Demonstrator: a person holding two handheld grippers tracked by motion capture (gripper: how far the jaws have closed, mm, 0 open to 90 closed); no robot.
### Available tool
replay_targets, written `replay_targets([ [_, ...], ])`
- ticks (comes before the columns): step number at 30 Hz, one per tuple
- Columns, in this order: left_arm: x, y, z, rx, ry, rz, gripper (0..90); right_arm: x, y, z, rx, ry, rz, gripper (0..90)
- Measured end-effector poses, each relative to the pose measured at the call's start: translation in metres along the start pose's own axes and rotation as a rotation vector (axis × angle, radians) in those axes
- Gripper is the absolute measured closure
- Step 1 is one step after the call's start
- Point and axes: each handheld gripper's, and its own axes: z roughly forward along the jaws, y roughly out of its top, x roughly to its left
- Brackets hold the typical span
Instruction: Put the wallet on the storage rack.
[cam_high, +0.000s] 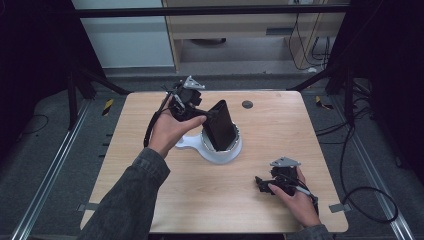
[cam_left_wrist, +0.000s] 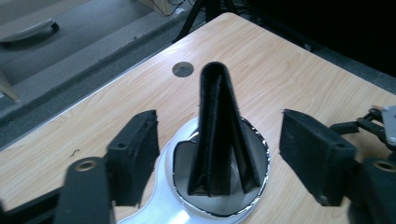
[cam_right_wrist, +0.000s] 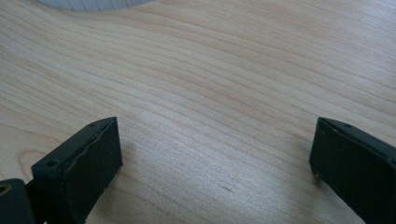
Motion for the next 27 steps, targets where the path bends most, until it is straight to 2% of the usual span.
replay_targets([
  [4, -0.007, -0.005, 0.000, -0.007, -0.029, 0.011, 17.1, 0.000, 0.000, 0.000, 0.001, 0.001, -0.002, 2.2],
  [6, -0.009, -0.007, -0.001, -0.003, -0.020, 0.026, 14.5, 0.000, 0.000, 0.000, 0.000, 0.002, -0.001, 2.2],
  [11, -0.015, -0.017, -0.003, -0.021, -0.024, 0.021, 7.9, 0.000, 0.000, 0.000, 0.001, 0.001, -0.004, 2.2],
  [15, -0.020, -0.024, -0.005, -0.027, -0.033, 0.037, 7.0, 0.000, 0.000, 0.000, 0.000, 0.002, 0.000, 2.1],
  [22, -0.029, -0.034, -0.012, -0.054, -0.050, 0.042, 6.6, 0.000, 0.000, 0.000, 0.001, 0.002, -0.002, 2.1],
  [27, -0.039, -0.044, -0.014, -0.060, -0.056, 0.066, 5.8, 0.000, 0.000, 0.000, 0.002, 0.001, -0.004, 2.1],
])
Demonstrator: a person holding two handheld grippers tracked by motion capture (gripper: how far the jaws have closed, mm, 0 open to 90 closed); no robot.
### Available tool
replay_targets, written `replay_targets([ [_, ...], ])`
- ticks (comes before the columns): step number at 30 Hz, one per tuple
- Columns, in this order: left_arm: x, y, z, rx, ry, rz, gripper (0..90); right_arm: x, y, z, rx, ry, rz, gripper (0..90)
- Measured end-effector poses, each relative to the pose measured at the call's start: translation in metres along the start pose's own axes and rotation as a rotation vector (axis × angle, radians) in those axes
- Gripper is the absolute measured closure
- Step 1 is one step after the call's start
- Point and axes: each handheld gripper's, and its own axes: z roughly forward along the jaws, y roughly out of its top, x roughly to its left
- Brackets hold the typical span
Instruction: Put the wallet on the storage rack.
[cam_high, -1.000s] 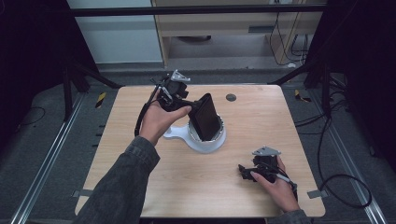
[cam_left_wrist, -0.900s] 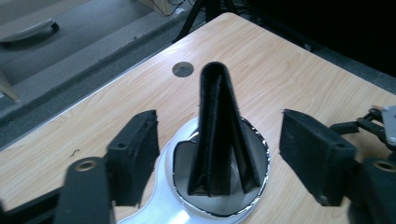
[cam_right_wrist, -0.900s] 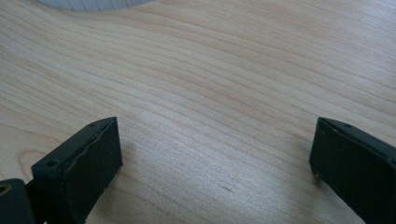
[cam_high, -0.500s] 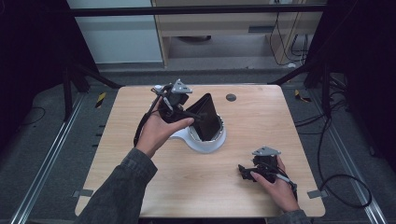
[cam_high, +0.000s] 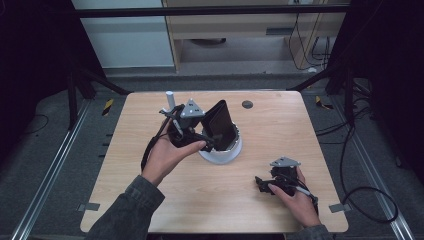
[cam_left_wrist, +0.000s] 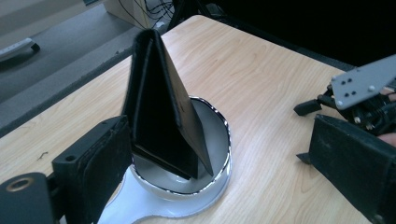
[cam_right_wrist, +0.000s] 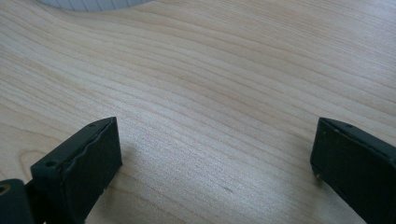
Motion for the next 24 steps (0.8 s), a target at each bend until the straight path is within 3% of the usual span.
replay_targets([
  [14, -0.028, -0.039, -0.004, -0.006, -0.025, 0.004, 4.8, 0.002, -0.001, -0.001, -0.001, -0.004, 0.008, 2.3],
  [18, -0.029, -0.056, -0.003, 0.008, -0.024, -0.001, 4.7, 0.003, -0.001, -0.002, -0.002, -0.002, 0.010, 2.2],
  [24, -0.022, -0.086, 0.002, 0.043, -0.022, -0.044, 4.4, 0.003, -0.001, -0.002, -0.002, -0.003, 0.010, 2.3],
])
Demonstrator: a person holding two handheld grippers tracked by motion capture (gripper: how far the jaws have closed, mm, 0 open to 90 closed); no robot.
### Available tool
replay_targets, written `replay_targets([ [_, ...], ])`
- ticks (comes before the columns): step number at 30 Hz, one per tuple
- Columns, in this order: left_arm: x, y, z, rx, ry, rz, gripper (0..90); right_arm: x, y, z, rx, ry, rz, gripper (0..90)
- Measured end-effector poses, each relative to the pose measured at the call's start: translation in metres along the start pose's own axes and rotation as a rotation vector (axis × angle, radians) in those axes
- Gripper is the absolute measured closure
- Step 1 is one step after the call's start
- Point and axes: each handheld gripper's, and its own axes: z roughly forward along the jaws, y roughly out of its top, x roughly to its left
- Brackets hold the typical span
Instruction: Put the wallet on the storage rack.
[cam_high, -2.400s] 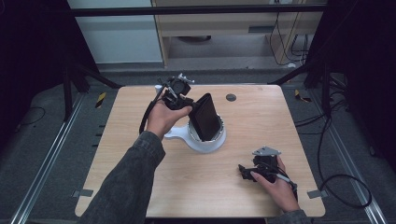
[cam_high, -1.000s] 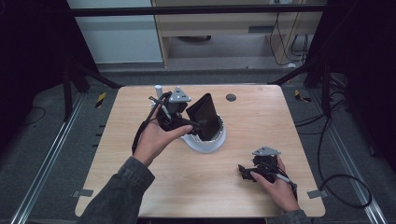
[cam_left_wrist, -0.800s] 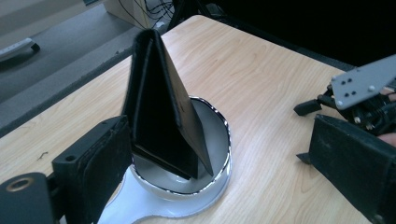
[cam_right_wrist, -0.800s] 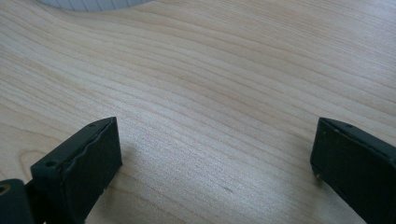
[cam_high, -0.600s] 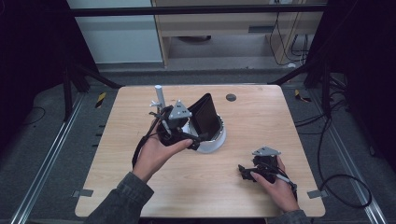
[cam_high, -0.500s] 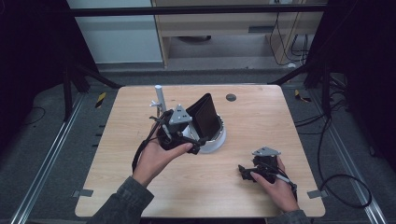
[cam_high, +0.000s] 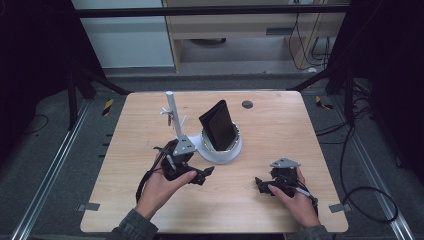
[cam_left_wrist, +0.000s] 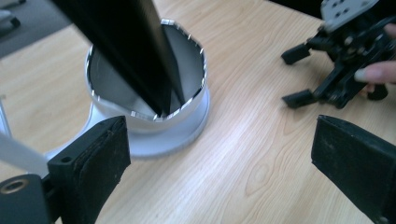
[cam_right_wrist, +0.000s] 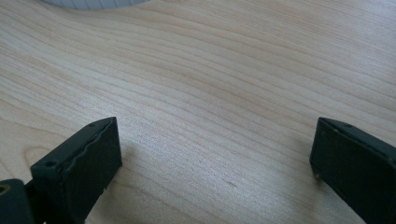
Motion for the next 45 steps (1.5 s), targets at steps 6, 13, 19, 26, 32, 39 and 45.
replay_targets([
  [6, 0.012, -0.026, 0.003, 0.031, 0.022, -0.032, 4.4, 0.000, 0.000, 0.000, 0.000, 0.001, 0.000, 2.2],
  [13, 0.029, -0.061, 0.004, 0.072, 0.062, -0.072, 4.5, 0.000, 0.000, 0.000, 0.000, 0.001, 0.000, 2.2],
  [19, 0.049, -0.094, 0.000, 0.099, 0.132, -0.108, 4.8, 0.000, 0.000, 0.000, 0.000, 0.001, 0.000, 2.3],
  [26, 0.072, -0.122, -0.006, 0.104, 0.197, -0.171, 5.6, 0.000, 0.000, 0.000, 0.000, 0.001, 0.000, 2.2],
  [32, 0.086, -0.141, -0.003, 0.114, 0.227, -0.216, 5.9, 0.000, 0.000, 0.000, 0.000, 0.000, 0.000, 2.2],
  [39, 0.097, -0.155, 0.001, 0.144, 0.272, -0.226, 5.8, 0.001, 0.000, -0.001, 0.001, 0.001, 0.003, 2.2],
  [45, 0.102, -0.161, 0.004, 0.131, 0.266, -0.225, 2.0, 0.001, -0.001, -0.001, 0.001, 0.001, 0.005, 2.3],
])
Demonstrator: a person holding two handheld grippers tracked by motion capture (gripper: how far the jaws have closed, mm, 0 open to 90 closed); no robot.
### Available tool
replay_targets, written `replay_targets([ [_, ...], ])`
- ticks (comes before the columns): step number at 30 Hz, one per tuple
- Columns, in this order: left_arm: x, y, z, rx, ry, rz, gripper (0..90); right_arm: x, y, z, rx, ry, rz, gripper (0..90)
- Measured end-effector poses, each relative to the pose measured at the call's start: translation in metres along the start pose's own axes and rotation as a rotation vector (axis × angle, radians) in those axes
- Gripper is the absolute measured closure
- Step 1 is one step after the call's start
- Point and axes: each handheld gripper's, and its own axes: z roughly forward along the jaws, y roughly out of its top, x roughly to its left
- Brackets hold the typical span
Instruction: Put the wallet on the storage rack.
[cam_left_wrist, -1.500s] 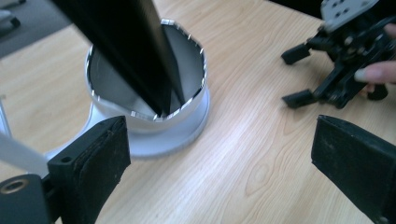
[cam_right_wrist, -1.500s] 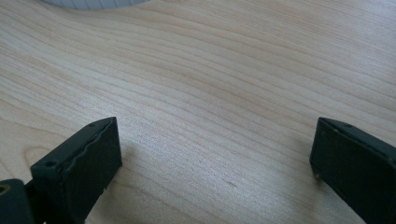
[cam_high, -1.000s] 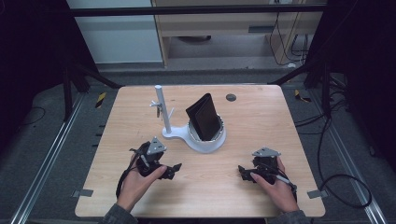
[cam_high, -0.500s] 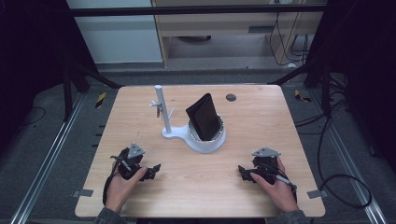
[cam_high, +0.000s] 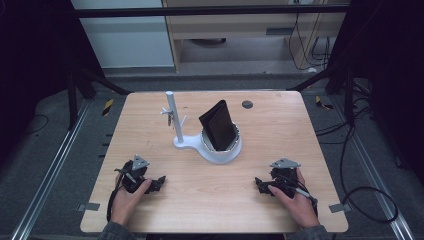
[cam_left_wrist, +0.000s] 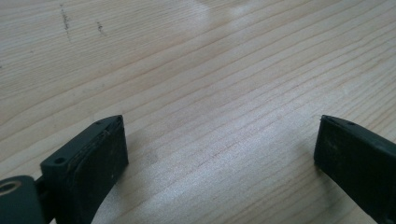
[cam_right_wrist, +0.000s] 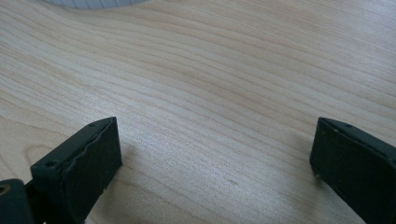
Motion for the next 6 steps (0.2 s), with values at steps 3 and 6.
replay_targets([
  [3, 0.0003, 0.0001, 0.0005, 0.004, 0.005, -0.002, 0.9, 0.0006, -0.0007, -0.0001, -0.002, -0.005, -0.001, 2.3],
  [6, 0.0014, 0.0003, 0.0006, 0.010, 0.014, -0.015, 0.0, 0.0006, -0.0010, -0.0004, -0.002, -0.006, -0.004, 2.2],
])
